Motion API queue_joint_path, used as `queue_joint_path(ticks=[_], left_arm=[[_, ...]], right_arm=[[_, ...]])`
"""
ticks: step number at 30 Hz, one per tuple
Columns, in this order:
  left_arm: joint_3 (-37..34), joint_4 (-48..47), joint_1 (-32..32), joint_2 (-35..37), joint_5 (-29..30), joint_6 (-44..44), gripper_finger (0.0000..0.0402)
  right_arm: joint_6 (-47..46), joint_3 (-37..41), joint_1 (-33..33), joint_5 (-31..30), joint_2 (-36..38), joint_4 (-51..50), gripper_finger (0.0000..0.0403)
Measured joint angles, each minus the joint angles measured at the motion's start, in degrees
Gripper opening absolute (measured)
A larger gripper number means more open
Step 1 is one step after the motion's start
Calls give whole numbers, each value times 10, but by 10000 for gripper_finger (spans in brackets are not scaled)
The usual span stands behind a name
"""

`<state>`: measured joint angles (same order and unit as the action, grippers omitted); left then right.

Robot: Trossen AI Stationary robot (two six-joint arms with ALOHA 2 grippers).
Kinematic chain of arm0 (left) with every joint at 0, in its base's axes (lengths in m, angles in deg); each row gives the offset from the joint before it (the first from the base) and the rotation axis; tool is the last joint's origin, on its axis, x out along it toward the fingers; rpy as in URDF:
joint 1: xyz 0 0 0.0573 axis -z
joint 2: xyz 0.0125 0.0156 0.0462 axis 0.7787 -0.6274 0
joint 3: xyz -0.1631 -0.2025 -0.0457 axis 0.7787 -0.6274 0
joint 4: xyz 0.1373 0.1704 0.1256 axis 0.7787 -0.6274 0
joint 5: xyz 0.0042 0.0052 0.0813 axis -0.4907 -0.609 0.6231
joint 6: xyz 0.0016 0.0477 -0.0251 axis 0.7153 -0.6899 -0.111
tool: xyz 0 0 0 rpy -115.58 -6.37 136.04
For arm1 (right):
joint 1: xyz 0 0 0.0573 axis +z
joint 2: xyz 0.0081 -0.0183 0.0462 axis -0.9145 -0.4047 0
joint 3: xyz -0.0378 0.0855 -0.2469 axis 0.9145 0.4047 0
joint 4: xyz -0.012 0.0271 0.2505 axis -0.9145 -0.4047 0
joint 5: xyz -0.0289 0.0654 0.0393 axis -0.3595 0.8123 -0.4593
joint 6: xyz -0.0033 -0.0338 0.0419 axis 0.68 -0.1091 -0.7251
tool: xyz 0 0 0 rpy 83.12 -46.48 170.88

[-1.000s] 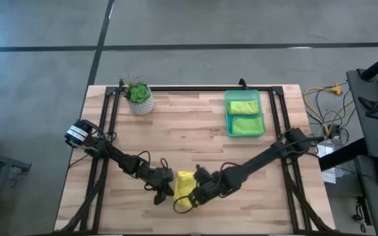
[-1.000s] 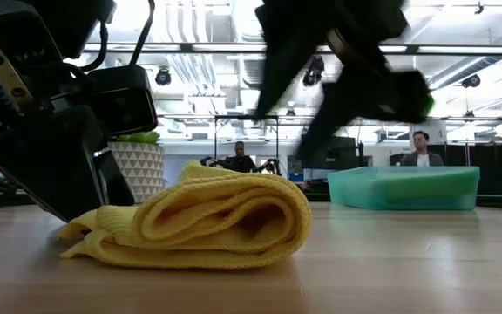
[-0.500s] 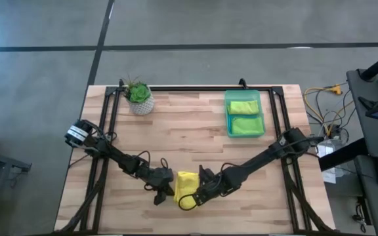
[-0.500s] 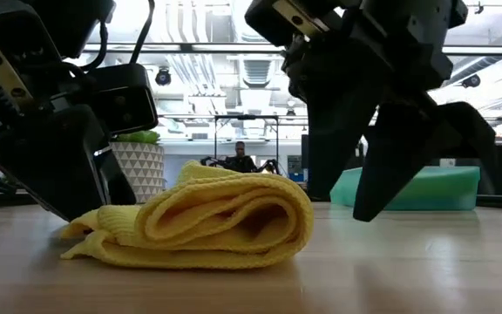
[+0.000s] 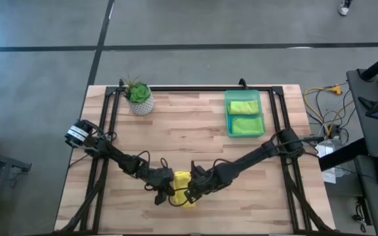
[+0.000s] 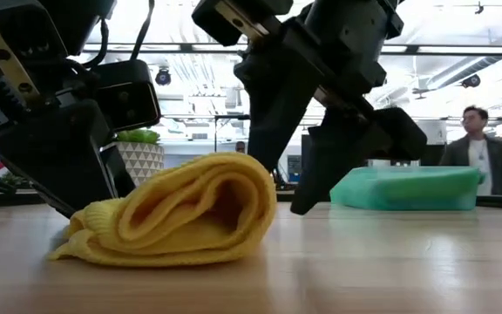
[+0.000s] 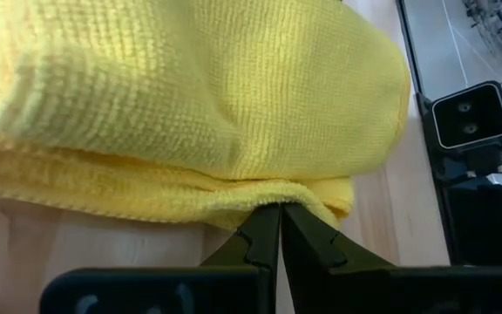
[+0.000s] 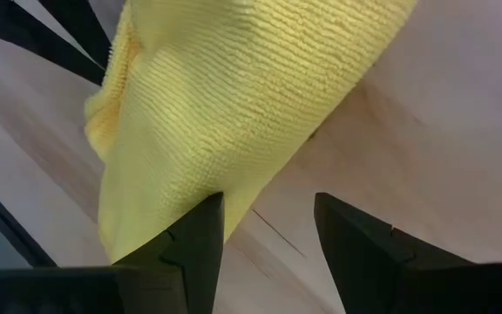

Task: Fold microfiber towels
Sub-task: Put the yellow towel on top of the towels in the container

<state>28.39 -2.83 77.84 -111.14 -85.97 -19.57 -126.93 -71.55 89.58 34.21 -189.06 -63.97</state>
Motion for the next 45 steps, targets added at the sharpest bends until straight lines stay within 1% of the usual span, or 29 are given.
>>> queue_joint_path(ticks=[5, 12, 17, 20, 23, 26, 33, 36, 39, 45], left_arm=[[0, 0, -1, 0, 0, 0, 0], [2, 3, 9, 53, 4, 7, 0], [2, -1, 9, 64, 10, 75, 0], [1, -1, 9, 55, 10, 130, 0], [0, -1, 9, 45, 0, 163, 1], [0, 0, 9, 38, -1, 205, 21], [0, -3, 8, 22, 0, 249, 119], [-1, -1, 8, 19, 0, 263, 148], [-1, 0, 8, 14, 7, 265, 158], [0, -19, 9, 0, 38, 281, 159]], right_arm=[[6, -1, 0, 0, 0, -7, 175], [5, -1, 0, 0, 0, -6, 175], [6, 0, 0, 0, 0, -6, 175], [7, 0, -1, 0, 0, -6, 175], [7, 0, -1, 0, 1, -5, 175], [7, 0, -1, 0, 1, -4, 176], [7, -4, -1, 0, 1, 1, 176], [8, -4, 3, -5, 9, 2, 176], [9, 2, 11, -35, 24, 21, 176], [-25, 38, 13, -53, 26, 93, 176]])
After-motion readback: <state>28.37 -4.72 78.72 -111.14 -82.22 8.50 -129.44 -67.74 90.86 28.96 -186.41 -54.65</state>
